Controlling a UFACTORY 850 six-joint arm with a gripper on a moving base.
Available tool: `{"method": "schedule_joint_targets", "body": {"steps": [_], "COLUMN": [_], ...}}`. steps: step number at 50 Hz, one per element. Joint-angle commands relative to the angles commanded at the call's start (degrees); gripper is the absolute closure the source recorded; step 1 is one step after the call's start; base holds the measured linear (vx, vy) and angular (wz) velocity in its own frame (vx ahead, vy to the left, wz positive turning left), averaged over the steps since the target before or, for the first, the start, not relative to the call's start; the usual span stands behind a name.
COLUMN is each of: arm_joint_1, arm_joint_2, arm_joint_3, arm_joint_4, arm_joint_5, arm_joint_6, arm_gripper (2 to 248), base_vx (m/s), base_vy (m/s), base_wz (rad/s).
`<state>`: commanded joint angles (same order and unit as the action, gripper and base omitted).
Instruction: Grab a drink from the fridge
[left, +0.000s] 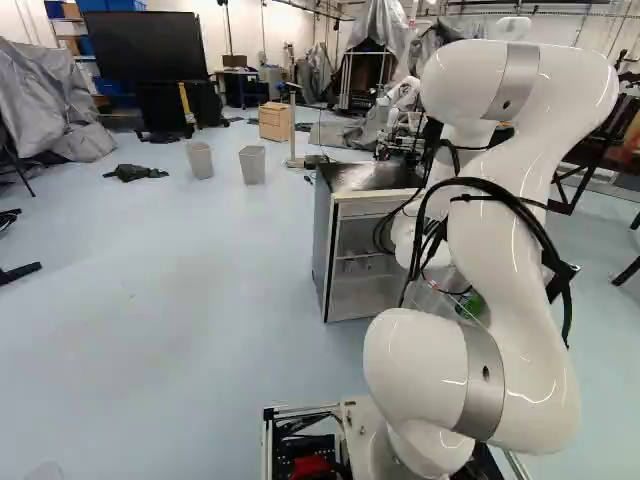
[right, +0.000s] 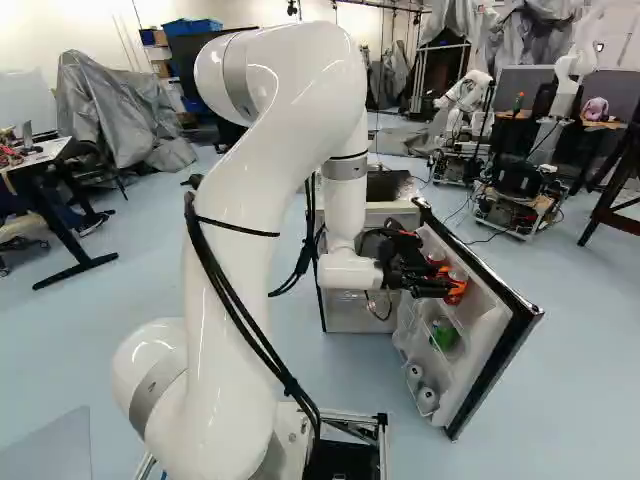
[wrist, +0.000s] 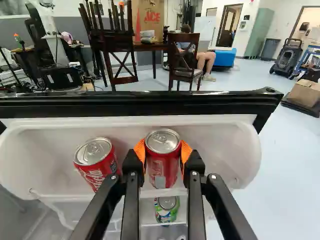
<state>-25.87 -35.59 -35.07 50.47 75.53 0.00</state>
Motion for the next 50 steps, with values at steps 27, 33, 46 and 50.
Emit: {"method": "schedule_joint_targets", "body": {"steps": [27,33,46,50], "arm_joint_1": [1.88,2.45,4.28,4.96], "arm_joint_2": [2.6,3.27,5.12,5.76], "arm_joint_3": [4.39,5.52,8.61,9.67], "arm_joint_4": [0.0,0.0,0.0,0.0], "arm_joint_5": [1.14,2.19,4.69,5.48], "arm_joint_6": [0.0,0.0,0.0,0.0], "arm_gripper": [160,160,160,160], "base_vx": [0.0,0.0,0.0,0.0], "base_vy": [0.0,0.0,0.0,0.0], "base_wz": [0.0,0.0,0.0,0.0]}}
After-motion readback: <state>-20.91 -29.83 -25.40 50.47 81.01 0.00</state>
